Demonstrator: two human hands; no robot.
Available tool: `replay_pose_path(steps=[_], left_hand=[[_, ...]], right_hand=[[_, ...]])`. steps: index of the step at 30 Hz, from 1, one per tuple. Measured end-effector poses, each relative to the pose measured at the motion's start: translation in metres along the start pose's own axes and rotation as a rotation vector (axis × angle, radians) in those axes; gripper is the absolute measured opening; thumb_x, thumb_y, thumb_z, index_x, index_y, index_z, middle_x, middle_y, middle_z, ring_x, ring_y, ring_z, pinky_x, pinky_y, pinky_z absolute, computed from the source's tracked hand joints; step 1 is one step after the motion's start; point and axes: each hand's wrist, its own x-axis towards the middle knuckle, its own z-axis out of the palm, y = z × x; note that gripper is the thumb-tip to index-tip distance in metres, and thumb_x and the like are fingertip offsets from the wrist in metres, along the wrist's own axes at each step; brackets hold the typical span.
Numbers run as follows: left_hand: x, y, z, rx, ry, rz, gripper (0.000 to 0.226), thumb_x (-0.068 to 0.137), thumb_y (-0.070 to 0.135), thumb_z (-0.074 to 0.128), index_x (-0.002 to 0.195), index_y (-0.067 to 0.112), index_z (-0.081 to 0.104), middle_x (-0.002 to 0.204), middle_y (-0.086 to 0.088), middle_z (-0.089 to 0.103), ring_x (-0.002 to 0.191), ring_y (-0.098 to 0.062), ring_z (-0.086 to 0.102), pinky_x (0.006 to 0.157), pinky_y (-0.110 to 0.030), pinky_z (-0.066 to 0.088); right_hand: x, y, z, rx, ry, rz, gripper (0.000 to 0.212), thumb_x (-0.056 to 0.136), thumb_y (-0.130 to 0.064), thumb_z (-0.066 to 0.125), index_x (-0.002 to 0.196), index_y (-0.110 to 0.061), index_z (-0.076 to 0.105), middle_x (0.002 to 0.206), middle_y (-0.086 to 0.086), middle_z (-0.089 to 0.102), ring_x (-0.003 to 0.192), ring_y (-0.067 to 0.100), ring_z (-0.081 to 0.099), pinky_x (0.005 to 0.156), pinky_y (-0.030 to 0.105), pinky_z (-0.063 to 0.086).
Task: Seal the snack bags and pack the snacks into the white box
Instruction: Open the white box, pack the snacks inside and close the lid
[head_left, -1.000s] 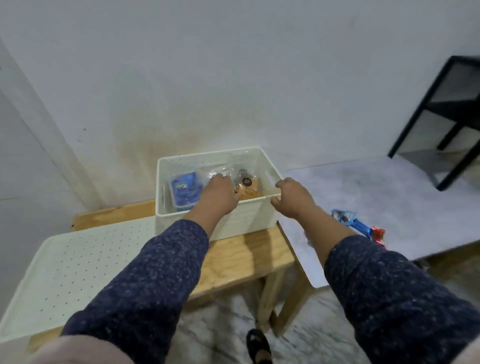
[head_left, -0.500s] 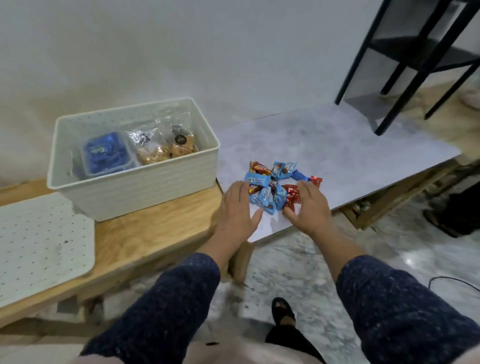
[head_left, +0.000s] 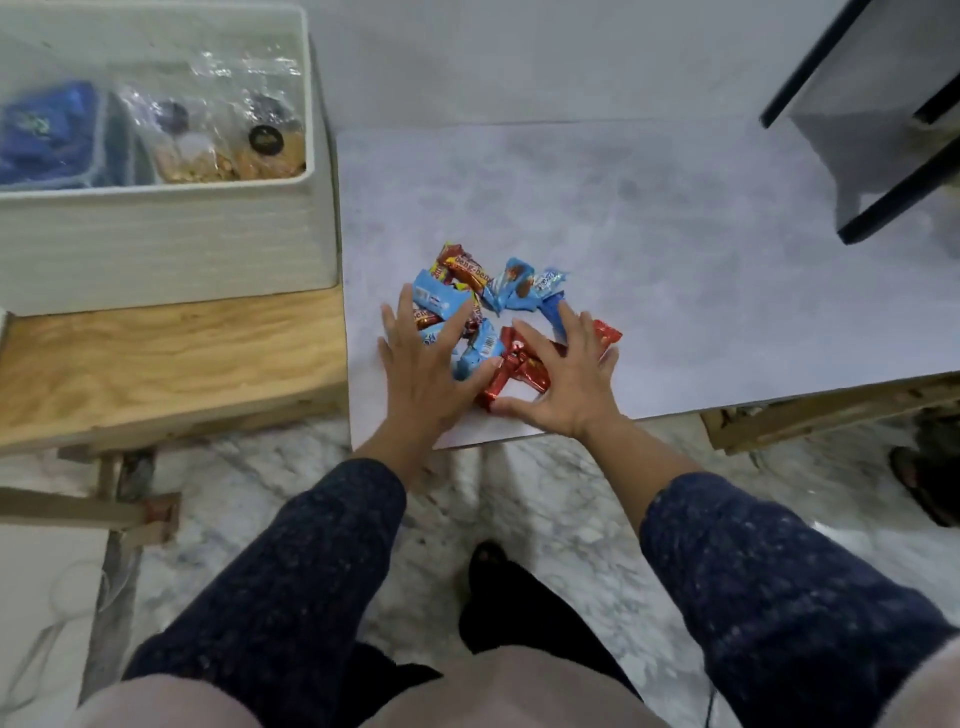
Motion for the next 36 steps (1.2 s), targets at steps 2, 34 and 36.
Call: replay_pose_path(steps=[2, 34, 36], left_hand=[[0.008, -0.004, 0.01, 0.013, 0.051, 0.014, 0.064, 0.075, 0.069, 0.049, 0.131, 0.038, 0.044, 0.142, -0.02, 0.031, 0.13, -0.045, 0.035, 0.107, -0.052, 0.03], [0.09, 0.016, -0.151, -0.189, 0.262, 0.018, 0.033, 0.081, 0.026, 0.068, 0.111, 0.013, 0.064, 0.113, -0.017, 0.05, 0.096, -0.028, 0.058, 0.077, -0.024, 0.042], [0.1, -0.004, -0.177, -0.207, 0.317, -0.017, 0.032, 0.081, 0.026, 0.067, 0.11, 0.012, 0.064, 0.113, -0.017, 0.05, 0.1, -0.028, 0.056, 0.08, -0.025, 0.042]], right_hand=[[0.012, 0.004, 0.006, -0.021, 0.0, -0.028, 0.092, 0.054, -0.085, 0.052, 0.137, -0.055, 0.024, 0.158, -0.001, -0.003, 0.146, 0.03, -0.009, 0.109, 0.066, -0.001], [0.086, -0.09, -0.121, -0.09, 0.343, -0.305, 0.038, 0.072, -0.024, 0.071, 0.105, -0.007, 0.062, 0.113, 0.015, 0.054, 0.101, 0.034, 0.052, 0.069, 0.038, 0.04], [0.098, -0.126, -0.124, -0.075, 0.378, -0.351, 0.036, 0.069, -0.023, 0.071, 0.101, -0.006, 0.064, 0.109, 0.015, 0.056, 0.098, 0.035, 0.054, 0.066, 0.038, 0.042]])
